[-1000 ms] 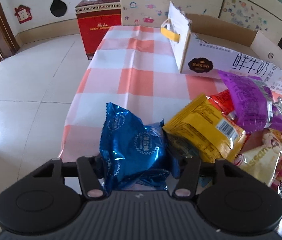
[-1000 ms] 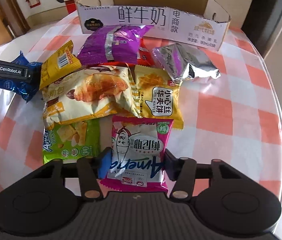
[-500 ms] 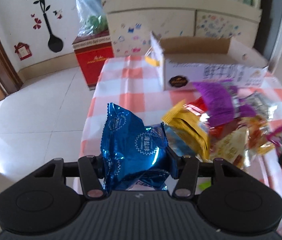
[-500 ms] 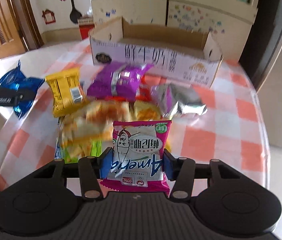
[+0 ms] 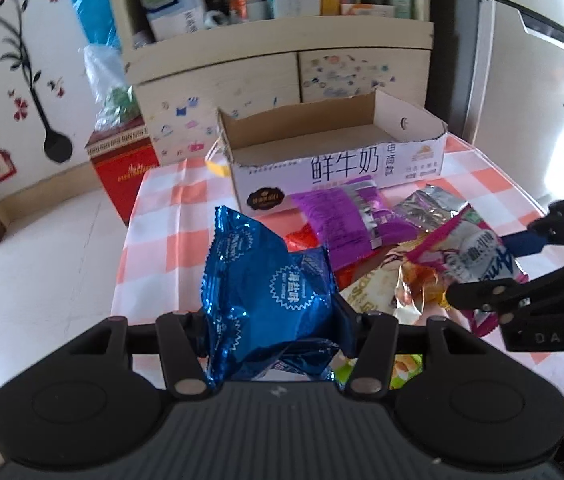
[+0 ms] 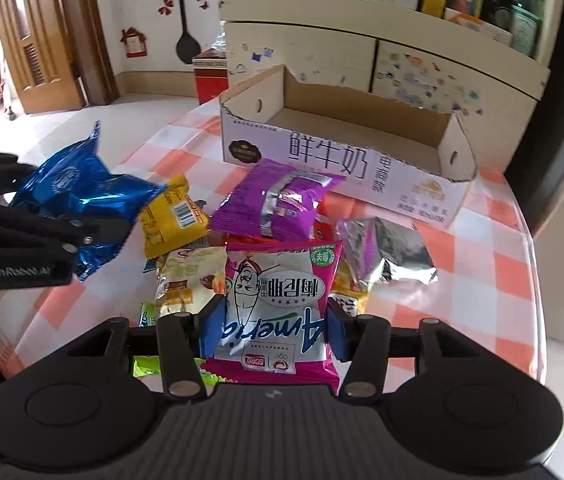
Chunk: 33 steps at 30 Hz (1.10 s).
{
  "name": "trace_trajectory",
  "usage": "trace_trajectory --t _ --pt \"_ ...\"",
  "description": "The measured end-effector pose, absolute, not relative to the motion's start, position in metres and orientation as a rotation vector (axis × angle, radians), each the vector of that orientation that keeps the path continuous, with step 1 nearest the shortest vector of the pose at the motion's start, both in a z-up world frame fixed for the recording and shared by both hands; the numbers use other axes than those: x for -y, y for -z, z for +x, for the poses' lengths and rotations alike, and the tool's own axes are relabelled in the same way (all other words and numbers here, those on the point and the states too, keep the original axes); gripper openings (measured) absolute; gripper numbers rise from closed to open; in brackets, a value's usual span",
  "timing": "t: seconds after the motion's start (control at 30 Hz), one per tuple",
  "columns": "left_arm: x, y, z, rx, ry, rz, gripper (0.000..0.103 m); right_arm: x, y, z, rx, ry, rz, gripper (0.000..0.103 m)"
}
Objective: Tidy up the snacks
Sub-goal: 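Lift the blue bag with the left tool while the right tool carries the pink packet to the box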
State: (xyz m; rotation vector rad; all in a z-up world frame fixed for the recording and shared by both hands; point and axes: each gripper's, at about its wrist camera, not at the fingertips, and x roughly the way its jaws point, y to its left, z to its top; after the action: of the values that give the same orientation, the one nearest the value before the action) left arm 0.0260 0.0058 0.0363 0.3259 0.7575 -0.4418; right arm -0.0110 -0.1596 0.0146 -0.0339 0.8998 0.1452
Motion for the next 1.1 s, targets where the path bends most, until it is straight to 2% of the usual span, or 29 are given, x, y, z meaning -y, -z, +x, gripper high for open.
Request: trace_trajectory --t 0.4,1.1 --pt "0.022 -0.047 0.046 -0.674 0.444 0.396 0.054 0.163 -0.021 0.017 -0.85 -0.146 -0.102 0.058" --pt "0.047 -0.067 0.111 -0.602 0.415 0.332 0.054 0.204 -0.052 0.066 -0.708 -0.049 -0.014 0.058"
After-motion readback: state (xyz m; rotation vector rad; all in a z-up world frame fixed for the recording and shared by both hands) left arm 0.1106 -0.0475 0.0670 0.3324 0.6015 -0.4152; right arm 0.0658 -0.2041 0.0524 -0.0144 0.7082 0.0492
